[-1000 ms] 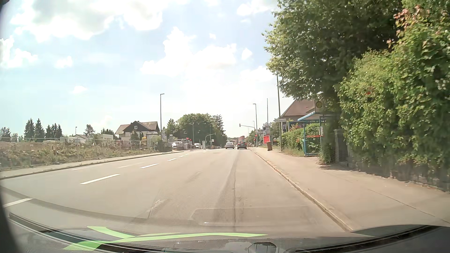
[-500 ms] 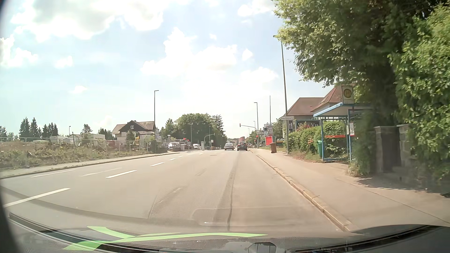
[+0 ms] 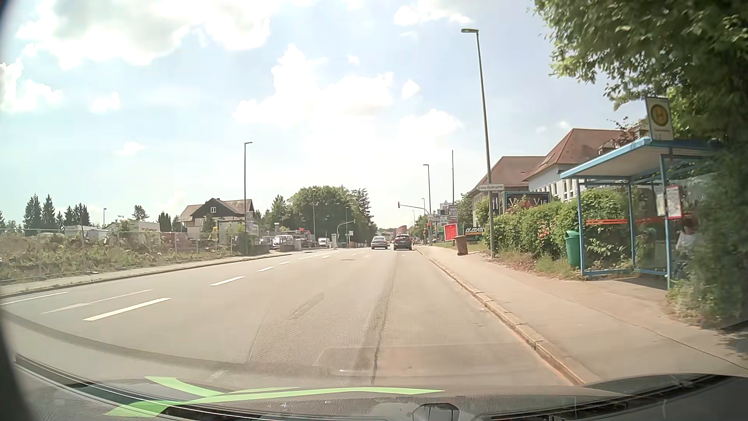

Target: Follow the waypoints while adhering to traffic rules and regulations

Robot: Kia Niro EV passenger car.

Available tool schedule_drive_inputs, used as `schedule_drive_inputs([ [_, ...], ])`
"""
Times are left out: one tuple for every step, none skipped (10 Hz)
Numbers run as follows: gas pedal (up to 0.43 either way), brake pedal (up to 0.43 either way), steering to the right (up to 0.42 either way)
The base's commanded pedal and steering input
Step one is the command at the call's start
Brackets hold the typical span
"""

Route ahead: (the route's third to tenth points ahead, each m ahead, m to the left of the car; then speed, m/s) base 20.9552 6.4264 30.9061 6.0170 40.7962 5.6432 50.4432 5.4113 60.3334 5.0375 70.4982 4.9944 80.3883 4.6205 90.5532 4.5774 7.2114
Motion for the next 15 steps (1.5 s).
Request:
schedule_drive_inputs([
  [0.008,0.000,-0.007],
  [0.008,0.000,-0.007],
  [0.008,0.000,-0.006],
  [0.008,0.000,-0.006],
  [0.008,0.000,-0.005],
  [0.008,0.000,-0.004],
  [0.000,0.000,-0.004],
  [0.000,0.000,-0.004],
  [0.000,0.000,-0.004],
  [0.000,0.000,-0.004],
  [0.000,0.000,-0.002],
  [0.000,0.000,0.000],
  [0.000,0.000,-0.001],
  [0.000,0.000,-0.001],
  [0.008,0.000,-0.004],
])
